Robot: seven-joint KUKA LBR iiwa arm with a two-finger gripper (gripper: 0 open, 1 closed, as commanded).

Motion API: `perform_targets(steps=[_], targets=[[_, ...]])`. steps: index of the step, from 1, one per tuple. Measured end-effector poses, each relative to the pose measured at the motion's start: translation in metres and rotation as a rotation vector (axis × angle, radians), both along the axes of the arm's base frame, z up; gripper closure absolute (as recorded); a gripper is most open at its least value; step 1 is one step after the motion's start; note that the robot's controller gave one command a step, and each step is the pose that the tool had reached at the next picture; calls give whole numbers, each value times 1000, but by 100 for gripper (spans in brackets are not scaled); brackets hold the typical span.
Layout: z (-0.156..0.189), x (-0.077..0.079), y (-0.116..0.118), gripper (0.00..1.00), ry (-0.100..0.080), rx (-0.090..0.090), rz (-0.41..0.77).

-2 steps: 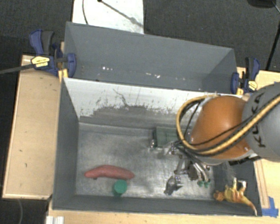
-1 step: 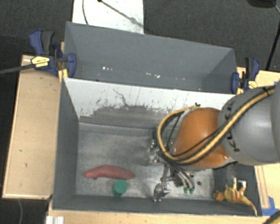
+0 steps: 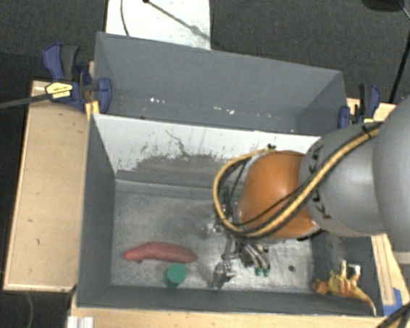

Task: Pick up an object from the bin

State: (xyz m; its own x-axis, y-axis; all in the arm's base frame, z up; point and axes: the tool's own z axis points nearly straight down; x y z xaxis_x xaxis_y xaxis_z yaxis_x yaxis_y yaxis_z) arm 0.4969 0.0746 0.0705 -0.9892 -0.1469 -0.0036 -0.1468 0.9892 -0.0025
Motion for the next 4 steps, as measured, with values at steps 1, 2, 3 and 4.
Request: perform_targets(steps=[1,2,3,4], targets=[[1,-2,22,0,-1,2,64],[1,-10,54,0,-4,0,147],[2,-15,76,100,-3,5,33],[2,-15,76,100,-3,5,33]])
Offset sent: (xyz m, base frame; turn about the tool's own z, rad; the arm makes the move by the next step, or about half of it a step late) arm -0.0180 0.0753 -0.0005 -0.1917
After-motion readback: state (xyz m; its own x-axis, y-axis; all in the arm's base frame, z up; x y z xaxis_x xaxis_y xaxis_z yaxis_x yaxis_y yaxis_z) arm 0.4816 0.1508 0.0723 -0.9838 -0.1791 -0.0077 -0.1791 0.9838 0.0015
